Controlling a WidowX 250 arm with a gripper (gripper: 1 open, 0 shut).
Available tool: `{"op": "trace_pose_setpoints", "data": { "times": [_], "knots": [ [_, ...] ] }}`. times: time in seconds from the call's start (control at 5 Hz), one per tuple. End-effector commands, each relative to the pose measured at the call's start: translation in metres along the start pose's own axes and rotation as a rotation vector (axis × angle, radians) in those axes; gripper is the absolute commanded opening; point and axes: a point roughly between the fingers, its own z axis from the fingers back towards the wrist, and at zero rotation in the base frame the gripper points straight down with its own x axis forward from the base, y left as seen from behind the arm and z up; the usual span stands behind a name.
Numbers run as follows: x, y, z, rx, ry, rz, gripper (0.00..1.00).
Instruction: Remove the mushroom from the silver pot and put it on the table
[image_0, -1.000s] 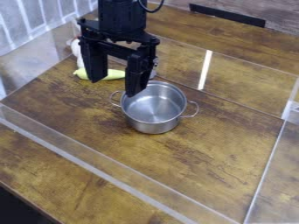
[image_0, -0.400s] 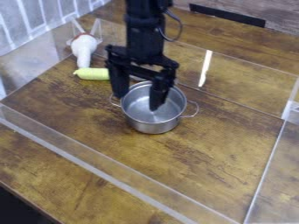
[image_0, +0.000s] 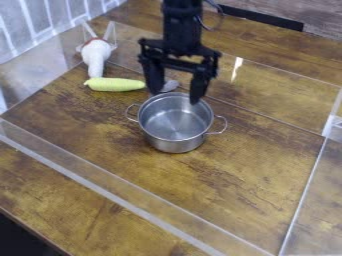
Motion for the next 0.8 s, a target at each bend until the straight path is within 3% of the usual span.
{"op": "trace_pose_setpoints", "data": {
  "times": [0.0, 0.2, 0.4, 0.6],
  "knots": [
    [0.012, 0.027, 0.046, -0.013, -0.087, 0.054, 1.00],
    [0.019, 0.048, 0.067, -0.015, -0.121, 0.102, 1.00],
    [0.018, 0.067, 0.060, -0.013, -0.134, 0.153, 1.00],
    [0.013, 0.077, 0.048, -0.004, -0.126, 0.192, 1.00]
  ]
}}
